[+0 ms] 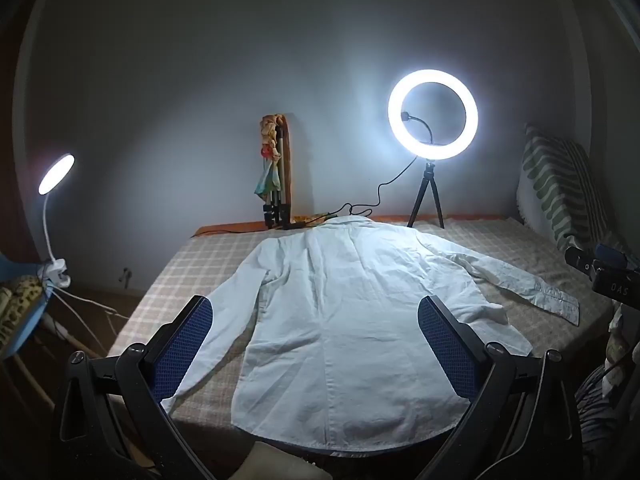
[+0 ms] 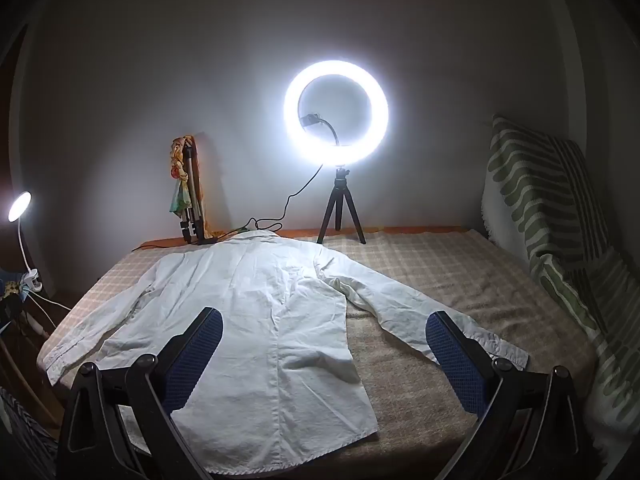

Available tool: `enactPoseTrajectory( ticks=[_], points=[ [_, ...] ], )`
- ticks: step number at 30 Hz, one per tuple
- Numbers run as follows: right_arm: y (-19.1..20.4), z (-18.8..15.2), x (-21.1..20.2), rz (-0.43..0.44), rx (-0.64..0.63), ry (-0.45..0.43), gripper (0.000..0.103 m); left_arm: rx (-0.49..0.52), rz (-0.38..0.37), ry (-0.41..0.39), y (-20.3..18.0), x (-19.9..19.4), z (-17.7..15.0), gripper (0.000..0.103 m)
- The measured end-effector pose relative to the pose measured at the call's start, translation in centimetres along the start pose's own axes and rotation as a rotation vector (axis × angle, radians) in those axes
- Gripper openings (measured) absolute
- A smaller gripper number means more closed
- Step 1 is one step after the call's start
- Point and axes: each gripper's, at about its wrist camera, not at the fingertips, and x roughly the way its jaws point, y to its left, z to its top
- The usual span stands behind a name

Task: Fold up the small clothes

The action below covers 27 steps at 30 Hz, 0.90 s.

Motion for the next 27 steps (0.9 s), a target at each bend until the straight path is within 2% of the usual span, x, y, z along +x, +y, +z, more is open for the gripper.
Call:
enactPoseTrajectory(
  ticks=[27],
  points=[
    [0.04, -0.06, 0.37, 0.001, 0.002, 0.009, 0.103, -0.049, 0.015, -0.032, 0.88, -0.21, 0.45, 0.102]
  ],
)
